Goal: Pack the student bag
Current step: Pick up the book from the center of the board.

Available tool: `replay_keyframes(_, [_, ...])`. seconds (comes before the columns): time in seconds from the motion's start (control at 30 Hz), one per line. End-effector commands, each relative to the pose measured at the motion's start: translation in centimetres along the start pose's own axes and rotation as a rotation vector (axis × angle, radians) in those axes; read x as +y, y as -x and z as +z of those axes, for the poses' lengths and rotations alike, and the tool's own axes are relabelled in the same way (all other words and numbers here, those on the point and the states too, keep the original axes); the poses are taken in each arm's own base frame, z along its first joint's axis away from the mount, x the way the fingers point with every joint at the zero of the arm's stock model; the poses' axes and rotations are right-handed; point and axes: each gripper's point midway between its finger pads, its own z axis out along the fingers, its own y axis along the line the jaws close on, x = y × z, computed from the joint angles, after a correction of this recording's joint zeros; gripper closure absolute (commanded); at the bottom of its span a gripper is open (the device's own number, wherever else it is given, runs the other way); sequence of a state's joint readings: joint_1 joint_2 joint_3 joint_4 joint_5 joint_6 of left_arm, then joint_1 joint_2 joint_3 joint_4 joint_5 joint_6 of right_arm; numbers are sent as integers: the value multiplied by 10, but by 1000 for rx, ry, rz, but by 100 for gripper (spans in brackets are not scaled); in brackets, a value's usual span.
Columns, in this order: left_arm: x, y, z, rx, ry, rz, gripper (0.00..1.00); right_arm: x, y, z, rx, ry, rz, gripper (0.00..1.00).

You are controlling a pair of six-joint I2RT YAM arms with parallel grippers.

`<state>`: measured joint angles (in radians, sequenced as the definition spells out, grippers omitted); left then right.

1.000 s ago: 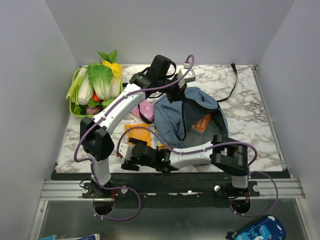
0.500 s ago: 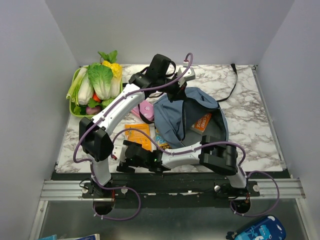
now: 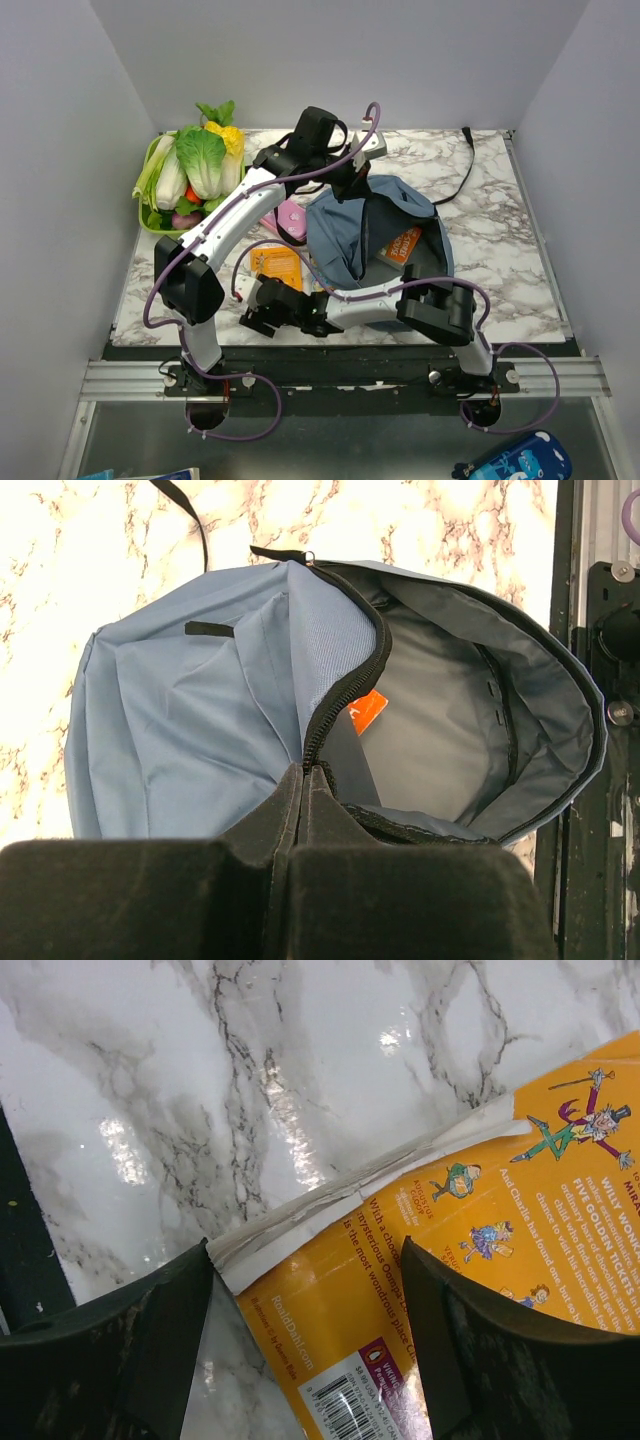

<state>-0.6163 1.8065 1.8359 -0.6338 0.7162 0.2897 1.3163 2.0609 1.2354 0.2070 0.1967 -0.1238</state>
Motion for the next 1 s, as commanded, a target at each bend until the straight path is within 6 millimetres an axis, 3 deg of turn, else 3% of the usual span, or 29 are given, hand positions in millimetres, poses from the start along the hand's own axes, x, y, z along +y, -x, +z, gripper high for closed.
replay_keyframes(0.0, [-5, 25, -19, -75, 5, 41, 100, 4, -42, -3, 115, 42, 100, 23])
replay_keyframes(0.13, [-6, 27, -19, -80, 5, 42, 100, 10, -49, -10, 129, 62, 149, 34])
replay_keyframes(0.2, [-5, 27, -19, -80, 6, 42, 100, 12, -53, -13, 138, 67, 164, 46])
replay_keyframes(0.23, [-5, 26, -18, -79, 4, 41, 100, 14, -54, -14, 139, 78, 169, 53])
replay_keyframes(0.27, [-4, 25, -18, -73, 7, 37, 100, 14, -53, -18, 144, 81, 173, 69])
replay_keyframes(0.33, [-3, 24, -17, -71, 8, 35, 100, 12, -54, -21, 152, 68, 183, 86])
replay_keyframes(0.4, [-3, 23, -17, -67, 12, 33, 100, 9, -51, -27, 142, 51, 195, 97])
replay_keyframes(0.7, [3, 23, -13, -69, 28, 18, 100, -31, -12, -59, 36, -109, 177, 99])
replay_keyframes(0.93, [17, 17, -10, -53, 84, 39, 100, -64, 51, -114, -119, -206, 145, 99])
replay_keyframes(0.97, [18, 15, -8, -46, 86, 37, 100, -67, 65, -129, -147, -219, 137, 99])
